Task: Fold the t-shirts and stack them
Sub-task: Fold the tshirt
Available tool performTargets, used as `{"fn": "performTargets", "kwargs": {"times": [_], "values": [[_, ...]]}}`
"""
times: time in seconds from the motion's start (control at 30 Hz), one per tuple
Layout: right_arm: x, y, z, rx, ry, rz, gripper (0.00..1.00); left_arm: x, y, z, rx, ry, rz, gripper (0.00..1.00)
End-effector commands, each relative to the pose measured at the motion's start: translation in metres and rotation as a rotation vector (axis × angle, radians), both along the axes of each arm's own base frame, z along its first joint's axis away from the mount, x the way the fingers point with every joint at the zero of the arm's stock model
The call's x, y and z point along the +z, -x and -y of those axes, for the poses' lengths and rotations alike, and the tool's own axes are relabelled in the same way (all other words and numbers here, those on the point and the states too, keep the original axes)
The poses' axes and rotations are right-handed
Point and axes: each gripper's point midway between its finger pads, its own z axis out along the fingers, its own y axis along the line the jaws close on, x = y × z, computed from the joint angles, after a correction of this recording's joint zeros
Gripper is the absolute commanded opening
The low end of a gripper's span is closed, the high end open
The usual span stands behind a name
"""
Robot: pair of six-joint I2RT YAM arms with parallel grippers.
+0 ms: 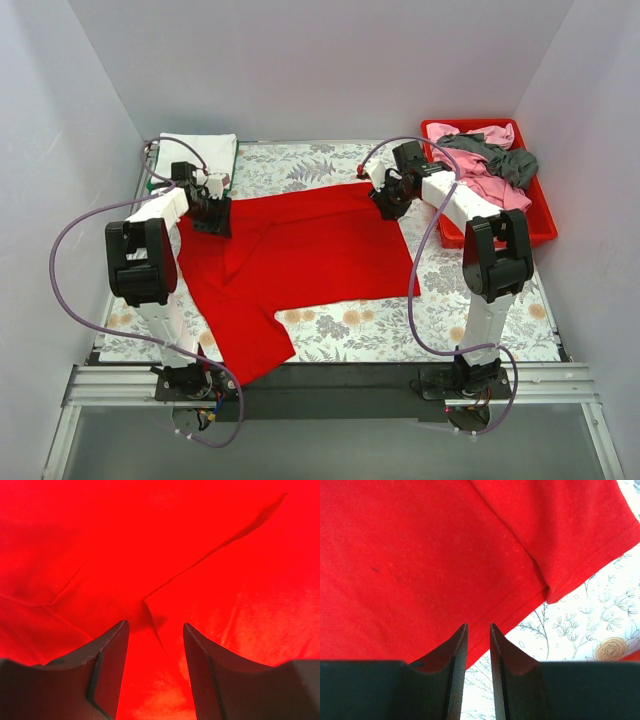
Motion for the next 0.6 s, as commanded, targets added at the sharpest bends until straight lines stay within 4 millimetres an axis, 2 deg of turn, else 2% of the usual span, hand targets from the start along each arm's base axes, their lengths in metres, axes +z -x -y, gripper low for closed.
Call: {"fn": "performTargets", "kwargs": {"times": [0.0,0.3,0.57], "values": [[0.012,0.004,0.000,0.002,-0.009,0.020,0.30,-0.004,0.000,0.000,-0.006,-0.014,-0.008,0.45],[0.012,0.002,0.008,-0.006,0.009,0.028,0.30,-0.016,0.004,0.014,-0.030,0.026,-0.051,0.41],[0.009,0.000,0.011,-0.011,0.012,0.023,0.30,-0.004,0.005,0.024,-0.053,0.052,-0.026,0.31]]}}
